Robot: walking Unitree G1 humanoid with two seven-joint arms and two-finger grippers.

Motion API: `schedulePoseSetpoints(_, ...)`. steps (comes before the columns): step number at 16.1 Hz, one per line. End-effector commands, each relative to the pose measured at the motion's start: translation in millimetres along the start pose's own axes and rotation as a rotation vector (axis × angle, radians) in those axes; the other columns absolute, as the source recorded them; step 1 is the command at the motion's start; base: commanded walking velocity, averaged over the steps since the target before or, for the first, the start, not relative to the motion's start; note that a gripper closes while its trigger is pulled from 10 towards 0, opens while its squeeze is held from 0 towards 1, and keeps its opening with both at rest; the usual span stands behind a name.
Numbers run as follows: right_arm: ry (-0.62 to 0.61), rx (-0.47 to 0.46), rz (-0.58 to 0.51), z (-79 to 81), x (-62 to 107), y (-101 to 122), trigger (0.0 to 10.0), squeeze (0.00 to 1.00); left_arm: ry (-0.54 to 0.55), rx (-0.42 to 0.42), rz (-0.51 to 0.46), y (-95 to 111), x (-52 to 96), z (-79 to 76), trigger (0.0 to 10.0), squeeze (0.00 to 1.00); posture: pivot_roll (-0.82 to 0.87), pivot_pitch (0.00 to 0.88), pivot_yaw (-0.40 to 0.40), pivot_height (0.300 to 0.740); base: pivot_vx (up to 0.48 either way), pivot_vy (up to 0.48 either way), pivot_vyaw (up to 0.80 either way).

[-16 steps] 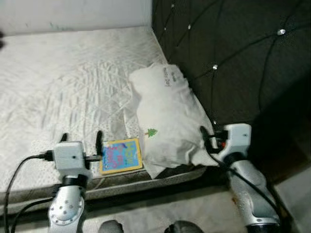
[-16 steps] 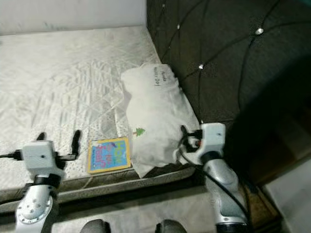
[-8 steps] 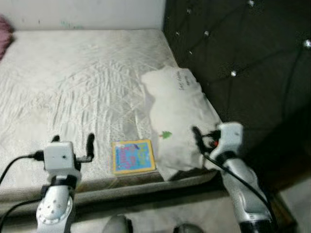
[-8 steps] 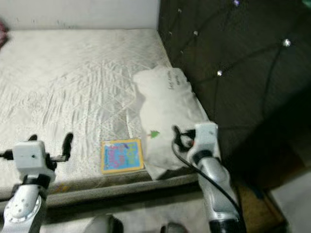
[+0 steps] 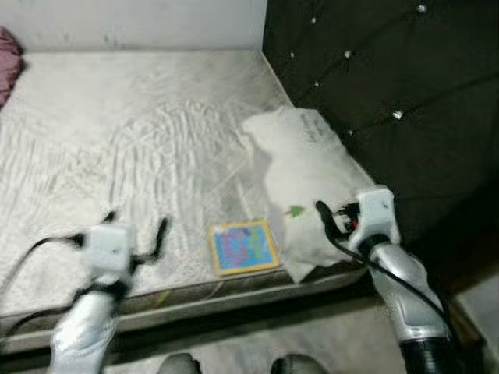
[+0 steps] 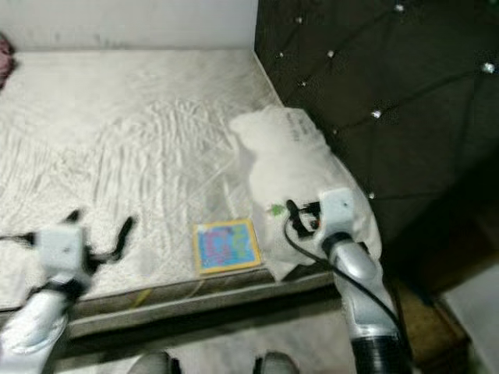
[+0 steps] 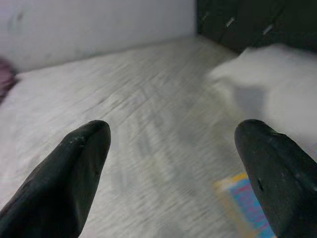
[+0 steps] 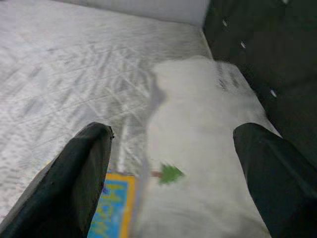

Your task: Clean up the room

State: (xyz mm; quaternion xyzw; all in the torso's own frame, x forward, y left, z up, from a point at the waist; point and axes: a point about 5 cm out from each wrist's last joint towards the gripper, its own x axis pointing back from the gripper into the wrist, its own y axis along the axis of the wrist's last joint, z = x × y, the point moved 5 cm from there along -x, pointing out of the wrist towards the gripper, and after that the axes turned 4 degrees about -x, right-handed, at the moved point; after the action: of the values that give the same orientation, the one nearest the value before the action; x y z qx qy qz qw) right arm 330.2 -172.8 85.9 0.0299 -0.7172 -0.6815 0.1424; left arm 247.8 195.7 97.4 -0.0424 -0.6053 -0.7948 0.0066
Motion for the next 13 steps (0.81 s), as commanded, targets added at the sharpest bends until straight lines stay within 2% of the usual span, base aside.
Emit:
schedulePoseSetpoints(1, 0.008, 0.048, 0.041, -8.1, 6.9, -5, 10.0, 0.00, -0.044, 0.010, -0.006, 0, -0.5, -9.9, 10.0, 0.00, 0.00, 0.062, -0.036, 0.740, 0.000, 0.480, 0.00)
schedulePoseSetpoints(3, 0.034, 0.066, 0.046, -6.0, 11.4, -8, 10.0, 0.00, -0.040, 0.012, -0.004, -3, 1.4, -11.4, 10.0, 0.00, 0.01, 0.061, -0.041, 0.740, 0.000, 0.480, 0.00)
schedulePoseSetpoints(4, 0.014, 0.021, 0.049, -5.7, 10.0, -10, 10.0, 0.00, -0.016, 0.022, -0.008, -3, 2.5, -9.5, 10.0, 0.00, 0.01, 0.056, -0.042, 0.740, 0.000, 0.480, 0.00)
schedulePoseSetpoints(5, -0.008, -0.072, 0.037, -1.4, 6.8, -10, 10.0, 0.00, 0.023, 0.038, -0.005, -4, 5.0, -6.3, 10.0, 0.00, 0.01, 0.055, -0.037, 0.740, 0.000, 0.480, 0.00)
schedulePoseSetpoints(6, -0.005, -0.103, 0.018, 3.4, 6.7, -8, 10.0, 0.00, 0.047, 0.037, -0.003, -4, 6.3, -3.7, 10.0, 0.00, 0.01, 0.055, -0.031, 0.740, 0.000, 0.480, 0.00)
schedulePoseSetpoints(7, -0.022, -0.177, 0.008, 11.2, 10.7, -11, 10.0, 0.00, 0.142, 0.090, 0.024, -10, 9.8, 5.5, 10.0, 0.00, 0.01, 0.053, -0.028, 0.740, 0.000, 0.480, 0.00)
schedulePoseSetpoints(8, -0.071, -0.200, 0.002, 8.4, 13.5, -13, 10.0, 0.00, 0.154, 0.109, 0.027, -10, 11.3, 5.2, 10.0, 0.00, 0.01, 0.054, -0.030, 0.740, 0.000, 0.480, 0.00)
schedulePoseSetpoints(11, -0.085, -0.186, -0.017, 8.1, 23.3, -14, 10.0, 0.00, 0.115, 0.111, 0.026, -9, 10.6, -3.1, 10.0, 0.00, 0.00, 0.066, -0.022, 0.740, 0.000, 0.480, 0.00)
schedulePoseSetpoints(13, -0.100, -0.187, -0.015, 4.4, 22.8, -15, 10.0, 0.00, 0.097, 0.090, 0.022, -10, 6.9, -5.6, 10.0, 0.00, -0.02, 0.068, -0.014, 0.740, 0.000, 0.480, 0.00)
